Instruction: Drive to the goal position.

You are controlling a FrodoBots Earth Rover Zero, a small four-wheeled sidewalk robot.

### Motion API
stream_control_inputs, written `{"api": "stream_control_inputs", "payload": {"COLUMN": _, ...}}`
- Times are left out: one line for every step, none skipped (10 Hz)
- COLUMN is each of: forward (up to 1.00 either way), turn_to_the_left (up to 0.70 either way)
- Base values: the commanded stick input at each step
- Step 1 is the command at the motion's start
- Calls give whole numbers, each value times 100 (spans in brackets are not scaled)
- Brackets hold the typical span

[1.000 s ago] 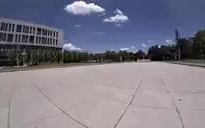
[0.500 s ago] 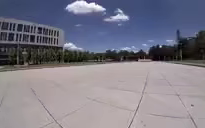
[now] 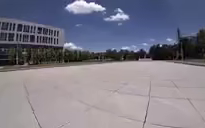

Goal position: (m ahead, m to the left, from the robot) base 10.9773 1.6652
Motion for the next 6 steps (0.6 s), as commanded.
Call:
{"api": "stream_control_inputs", "payload": {"forward": 50, "turn_to_the_left": 0}}
{"api": "stream_control_inputs", "payload": {"forward": 50, "turn_to_the_left": 0}}
{"api": "stream_control_inputs", "payload": {"forward": 50, "turn_to_the_left": 0}}
{"api": "stream_control_inputs", "payload": {"forward": 50, "turn_to_the_left": 0}}
{"api": "stream_control_inputs", "payload": {"forward": 50, "turn_to_the_left": 0}}
{"api": "stream_control_inputs", "payload": {"forward": 50, "turn_to_the_left": 0}}
